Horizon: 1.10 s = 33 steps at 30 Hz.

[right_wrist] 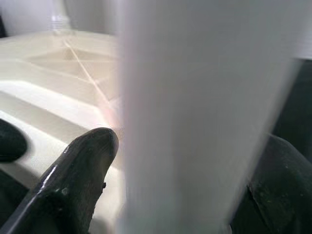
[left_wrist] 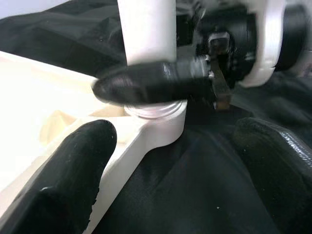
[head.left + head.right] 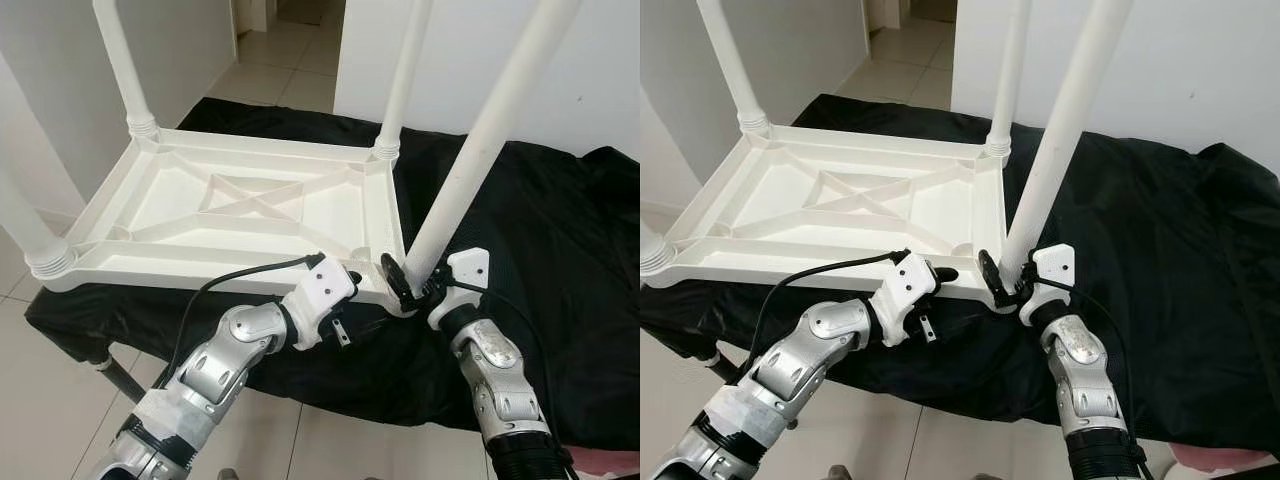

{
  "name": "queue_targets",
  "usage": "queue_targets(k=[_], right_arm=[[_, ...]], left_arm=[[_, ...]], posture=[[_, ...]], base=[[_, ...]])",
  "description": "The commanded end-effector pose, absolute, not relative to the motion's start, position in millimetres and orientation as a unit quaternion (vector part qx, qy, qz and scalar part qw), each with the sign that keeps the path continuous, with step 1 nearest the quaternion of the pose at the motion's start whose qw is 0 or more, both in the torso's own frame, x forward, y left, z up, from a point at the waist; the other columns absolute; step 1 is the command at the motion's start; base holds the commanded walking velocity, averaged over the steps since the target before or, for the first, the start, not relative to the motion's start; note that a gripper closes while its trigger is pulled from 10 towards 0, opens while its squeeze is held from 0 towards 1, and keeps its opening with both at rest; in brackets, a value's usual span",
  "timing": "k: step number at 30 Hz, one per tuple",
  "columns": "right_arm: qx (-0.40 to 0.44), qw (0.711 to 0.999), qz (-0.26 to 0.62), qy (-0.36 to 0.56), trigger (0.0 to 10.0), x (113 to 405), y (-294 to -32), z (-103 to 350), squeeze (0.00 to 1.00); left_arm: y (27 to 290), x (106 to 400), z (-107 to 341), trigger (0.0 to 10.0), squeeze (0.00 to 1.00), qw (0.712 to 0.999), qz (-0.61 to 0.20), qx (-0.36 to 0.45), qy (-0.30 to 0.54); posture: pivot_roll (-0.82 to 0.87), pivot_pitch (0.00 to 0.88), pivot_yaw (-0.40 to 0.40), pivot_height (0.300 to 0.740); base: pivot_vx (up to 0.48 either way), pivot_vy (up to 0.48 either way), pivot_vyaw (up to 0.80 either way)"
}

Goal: Building children table

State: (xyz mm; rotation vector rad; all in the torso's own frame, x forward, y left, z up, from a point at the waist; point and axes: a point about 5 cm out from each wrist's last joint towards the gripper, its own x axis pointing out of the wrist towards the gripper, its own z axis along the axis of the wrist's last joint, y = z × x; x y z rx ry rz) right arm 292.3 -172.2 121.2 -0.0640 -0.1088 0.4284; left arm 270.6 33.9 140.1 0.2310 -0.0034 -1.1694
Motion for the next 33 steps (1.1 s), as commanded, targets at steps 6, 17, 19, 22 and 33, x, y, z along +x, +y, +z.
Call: queue_targets(k=[6,17,19,22,33], right_arm=[[-0.046,0.961,0.27,-0.044,10.0,303,-177,124,0.0],[-0.043,0.952,0.298,-0.051,10.0,309,-175,125,0.0],[-0.042,0.952,0.3,-0.05,10.0,310,-175,124,0.0],[-0.042,0.95,0.304,-0.048,0.0,309,-177,122,0.0],[-0.025,0.955,0.293,-0.044,0.0,304,-178,117,0.0]], left_arm=[[29,267,138,10.0,0.0,0.793,-0.596,0.125,0.004],[35,262,133,10.0,0.0,0.787,-0.601,0.136,0.011],[36,261,132,10.0,0.0,0.786,-0.603,0.138,0.012],[38,262,131,10.0,0.0,0.786,-0.602,0.142,0.014],[36,261,133,10.0,0.0,0.788,-0.601,0.137,0.01]], posture=[[-0.05,0.0,-0.029,0.74],[-0.04,0.0,-0.027,0.74],[-0.04,0.0,-0.028,0.74],[-0.04,0.0,-0.031,0.74],[-0.05,0.0,-0.03,0.74]], base=[[0.0,0.0,0.0],[0.0,0.0,0.0],[0.0,0.0,0.0],[0.0,0.0,0.0],[0.0,0.0,0.0]])
